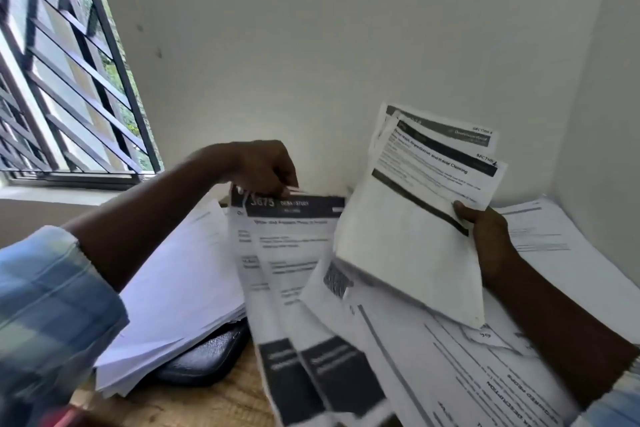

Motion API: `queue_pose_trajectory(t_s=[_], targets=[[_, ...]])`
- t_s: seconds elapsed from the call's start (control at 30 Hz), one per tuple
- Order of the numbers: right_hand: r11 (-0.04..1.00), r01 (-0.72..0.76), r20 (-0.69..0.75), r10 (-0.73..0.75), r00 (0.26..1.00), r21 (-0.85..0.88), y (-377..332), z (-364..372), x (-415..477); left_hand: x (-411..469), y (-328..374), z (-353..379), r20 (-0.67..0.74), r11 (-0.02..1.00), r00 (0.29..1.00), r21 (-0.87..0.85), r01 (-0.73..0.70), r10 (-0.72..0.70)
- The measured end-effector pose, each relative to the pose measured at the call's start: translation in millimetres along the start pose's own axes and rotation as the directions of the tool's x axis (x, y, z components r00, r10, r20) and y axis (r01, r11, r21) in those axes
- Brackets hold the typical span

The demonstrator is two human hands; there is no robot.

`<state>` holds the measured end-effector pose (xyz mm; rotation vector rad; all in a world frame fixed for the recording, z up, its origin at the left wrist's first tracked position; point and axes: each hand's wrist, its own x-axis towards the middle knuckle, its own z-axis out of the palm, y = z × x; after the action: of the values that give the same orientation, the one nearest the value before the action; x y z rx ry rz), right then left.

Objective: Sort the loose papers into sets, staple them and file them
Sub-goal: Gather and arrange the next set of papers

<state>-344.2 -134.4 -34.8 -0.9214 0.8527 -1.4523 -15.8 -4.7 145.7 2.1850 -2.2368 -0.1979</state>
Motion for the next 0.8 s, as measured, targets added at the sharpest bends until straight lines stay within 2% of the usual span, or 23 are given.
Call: queue_pose_trajectory(t_s=[0.07, 0.2, 0.27, 0.37, 0.47, 0.6, 0.8], targets=[[0.999, 0.018, 0.005, -0.018, 1.000, -0.026, -1, 2, -3, -2, -8, -22, -0.141, 0.985, 0.990, 0.163, 0.053, -0.030], [0.992, 0.092, 0.036, -0.089, 0.995, -0.082, 2, 7, -9, -20, -11, -60, -0.429, 0.943, 0.902, 0.280, 0.181, -0.045], [0.981, 0.136, 0.064, -0.128, 0.990, -0.141, 7, 8, -10, -29, -9, -76, -0.522, 0.919, 0.852, 0.346, 0.190, 0.021], [0.959, 0.184, 0.116, -0.162, 0.980, -0.216, 14, 9, -13, -47, 2, -103, -0.608, 0.911, 0.779, 0.393, 0.126, 0.155], [0.942, 0.215, 0.159, -0.178, 0.971, -0.257, 21, 9, -12, -54, 16, -126, -0.600, 0.916, 0.770, 0.398, 0.052, 0.217], [0.944, 0.205, 0.162, -0.166, 0.973, -0.259, 20, 12, -14, -44, 33, -143, -0.497, 0.967, 0.853, 0.254, -0.035, 0.161], [0.958, 0.215, 0.201, -0.176, 0.964, -0.191, 10, 25, -15, 19, 47, -90, -0.432, 0.990, 0.894, 0.122, -0.071, 0.117]])
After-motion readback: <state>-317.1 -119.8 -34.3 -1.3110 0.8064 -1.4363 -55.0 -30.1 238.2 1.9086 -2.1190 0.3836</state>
